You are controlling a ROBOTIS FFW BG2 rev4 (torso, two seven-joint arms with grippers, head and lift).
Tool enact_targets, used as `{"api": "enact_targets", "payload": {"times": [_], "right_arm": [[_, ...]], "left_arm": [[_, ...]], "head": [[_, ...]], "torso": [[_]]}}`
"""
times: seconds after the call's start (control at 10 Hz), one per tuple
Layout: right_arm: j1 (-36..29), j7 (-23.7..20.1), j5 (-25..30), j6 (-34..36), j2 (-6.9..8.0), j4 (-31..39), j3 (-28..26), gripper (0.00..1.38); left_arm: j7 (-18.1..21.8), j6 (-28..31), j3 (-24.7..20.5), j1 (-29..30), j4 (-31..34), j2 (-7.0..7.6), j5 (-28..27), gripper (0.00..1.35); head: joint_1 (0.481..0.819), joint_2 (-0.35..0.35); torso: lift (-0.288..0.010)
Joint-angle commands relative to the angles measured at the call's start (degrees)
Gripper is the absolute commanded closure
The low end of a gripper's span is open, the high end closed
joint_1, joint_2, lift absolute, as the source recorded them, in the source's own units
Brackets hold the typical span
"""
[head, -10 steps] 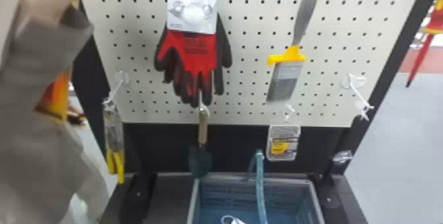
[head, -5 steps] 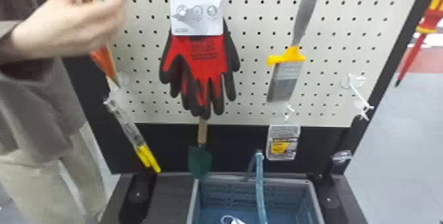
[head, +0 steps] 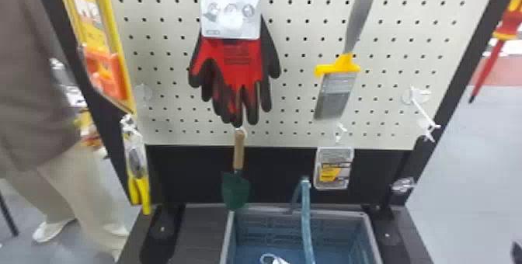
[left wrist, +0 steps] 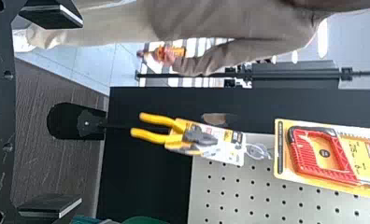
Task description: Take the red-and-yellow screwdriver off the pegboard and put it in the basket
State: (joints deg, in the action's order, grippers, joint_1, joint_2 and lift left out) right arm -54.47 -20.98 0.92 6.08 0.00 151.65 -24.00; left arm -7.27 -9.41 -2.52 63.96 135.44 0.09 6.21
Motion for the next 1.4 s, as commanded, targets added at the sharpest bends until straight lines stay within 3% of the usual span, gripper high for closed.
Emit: {"api": "enact_targets", "payload": {"times": [0.0,0.1,0.2,0.5,0.7,0.8,0.9,1.0,1.1,1.2,1.3], "right_arm": [[2.39,-3.27,5.93,-0.37,0.05,1.71,0.97,0.44],[1.65,-1.96,9.01,0.16,0.05,4.8,1.23,0.44],[-0.44,2.53,8.39,-3.53,0.05,4.8,1.23,0.44],[-1.79,7.62,4.44,-4.76,0.05,3.68,3.43,0.38],[-1.06,7.54,0.92,-0.81,0.05,5.22,3.43,0.39],[-0.81,7.62,0.66,0.86,0.05,7.61,3.43,0.49],[0.05,7.19,-0.75,0.77,0.05,7.75,3.34,0.5],[3.5,1.82,-4.79,2.09,0.05,4.24,1.93,0.47],[5.83,0.07,-9.63,7.45,0.05,2.55,1.85,0.46],[7.8,-0.11,-7.43,16.51,-0.35,7.89,1.85,0.46],[10.02,-2.22,-5.67,20.55,-0.53,10.71,0.62,0.46]], "left_arm": [[-3.81,-1.31,3.4,-0.32,-1.21,0.88,3.9,0.0],[-7.5,-3.25,4.81,-0.07,-1.21,2.64,2.32,0.0],[-10.23,-5.97,5.16,0.18,-1.07,3.08,-1.37,0.0],[-11.89,-10.28,5.25,-0.44,-3.88,1.5,-1.9,0.0],[-11.63,-10.54,5.78,-1.67,-5.15,1.67,0.12,0.0],[-11.54,-10.19,6.04,-2.16,-5.15,2.38,0.83,0.0],[-11.54,-9.93,6.48,-2.65,-5.01,3.08,1.27,0.0],[-11.54,-9.75,6.57,-2.41,-5.15,3.08,2.06,0.0],[-11.54,-9.75,6.57,-2.65,-5.01,2.9,1.7,0.0],[-11.46,-9.84,6.65,-2.9,-5.01,3.08,1.79,0.0],[-11.46,-10.1,6.83,-3.15,-5.01,3.69,1.88,0.0]], "head": [[0.549,0.0],[0.549,0.0],[0.549,0.0],[0.549,0.0],[0.549,0.0],[0.549,0.0],[0.549,0.0],[0.549,0.0],[0.549,0.0],[0.549,0.0],[0.549,0.0]], "torso": [[-0.1],[-0.1],[-0.1],[-0.1],[-0.1],[-0.1],[-0.1],[-0.1],[-0.1],[-0.1],[-0.1]]}}
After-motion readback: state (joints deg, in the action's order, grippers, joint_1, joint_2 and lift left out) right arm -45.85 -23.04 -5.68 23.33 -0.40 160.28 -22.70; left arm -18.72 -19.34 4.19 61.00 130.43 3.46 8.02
